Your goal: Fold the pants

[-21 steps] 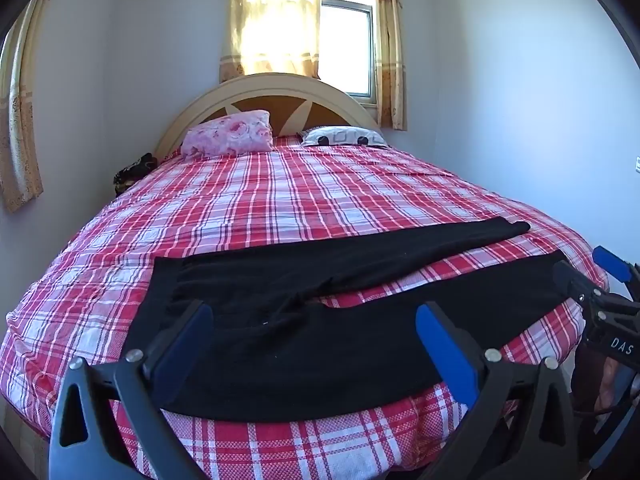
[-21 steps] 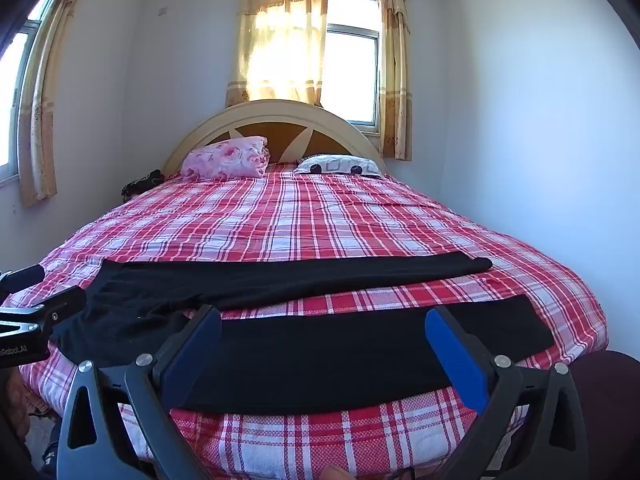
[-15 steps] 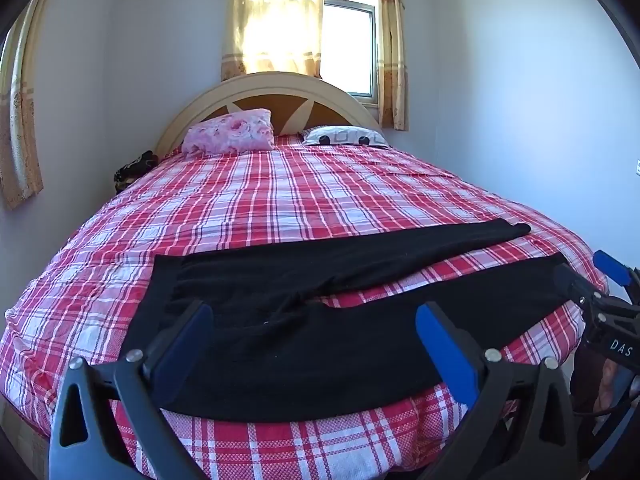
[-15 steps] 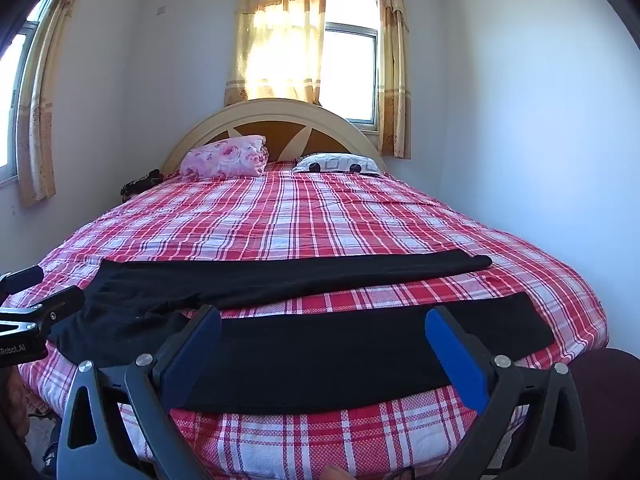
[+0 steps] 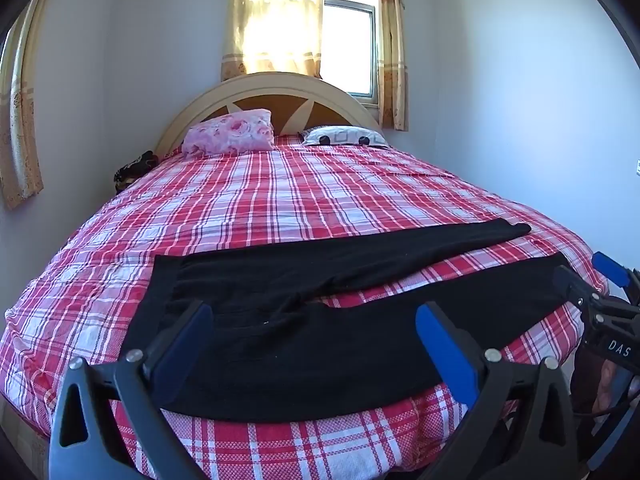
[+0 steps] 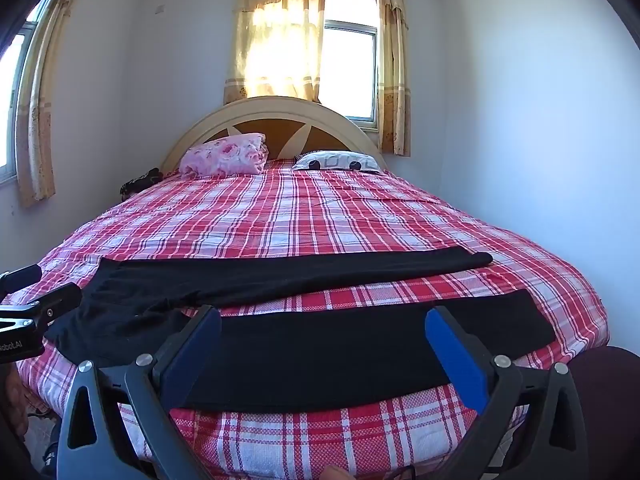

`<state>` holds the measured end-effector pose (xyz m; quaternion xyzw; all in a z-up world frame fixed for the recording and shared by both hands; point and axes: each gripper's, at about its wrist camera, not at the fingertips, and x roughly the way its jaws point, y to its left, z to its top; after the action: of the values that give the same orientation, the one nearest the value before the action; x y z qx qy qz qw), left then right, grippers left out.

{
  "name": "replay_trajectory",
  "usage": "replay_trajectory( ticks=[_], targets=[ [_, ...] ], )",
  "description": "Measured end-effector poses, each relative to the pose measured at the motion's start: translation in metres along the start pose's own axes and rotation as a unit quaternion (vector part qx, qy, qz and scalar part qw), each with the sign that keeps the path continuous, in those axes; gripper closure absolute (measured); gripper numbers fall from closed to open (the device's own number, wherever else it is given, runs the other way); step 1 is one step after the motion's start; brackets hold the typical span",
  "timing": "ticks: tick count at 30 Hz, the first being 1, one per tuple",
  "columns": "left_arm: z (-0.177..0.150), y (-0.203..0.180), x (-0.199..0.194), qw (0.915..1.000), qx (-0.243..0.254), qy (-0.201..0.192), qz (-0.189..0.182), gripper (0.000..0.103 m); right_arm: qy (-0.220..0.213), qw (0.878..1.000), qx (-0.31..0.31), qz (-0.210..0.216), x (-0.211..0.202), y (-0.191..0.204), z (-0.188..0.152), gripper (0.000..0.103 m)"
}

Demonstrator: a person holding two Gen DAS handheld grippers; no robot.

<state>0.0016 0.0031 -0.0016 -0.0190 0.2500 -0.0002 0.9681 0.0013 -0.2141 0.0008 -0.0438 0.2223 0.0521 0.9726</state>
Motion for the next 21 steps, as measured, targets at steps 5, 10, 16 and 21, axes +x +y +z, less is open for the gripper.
replay_trajectory(
  ticks=[5, 10, 16, 21],
  targets=[
    [-0.0006, 0.0028, -0.0018, 1.0000, -0.002, 0.000, 0.001, 0.000, 0.001, 1.000, 0.001, 0.000, 0.0001, -0.0007, 0.0001, 0.001],
    [-0.0002, 0.0018, -0.0011, 1.0000, -0.001, 0.001, 0.001, 0.000, 0.001, 1.000, 0.002, 0.000, 0.0005, -0.0013, 0.0004, 0.001],
    [-0.0002, 0.0019, -0.0012, 1.0000, -0.001, 0.000, 0.002, 0.000, 0.002, 1.000, 0.003, 0.000, 0.0014, -0.0018, 0.0001, 0.001],
    [-0.0001, 0.0025, -0.0009, 1.0000, -0.001, 0.000, 0.003, 0.000, 0.002, 1.000, 0.003, 0.001, 0.0018, -0.0005, -0.0015, 0.001]
  ],
)
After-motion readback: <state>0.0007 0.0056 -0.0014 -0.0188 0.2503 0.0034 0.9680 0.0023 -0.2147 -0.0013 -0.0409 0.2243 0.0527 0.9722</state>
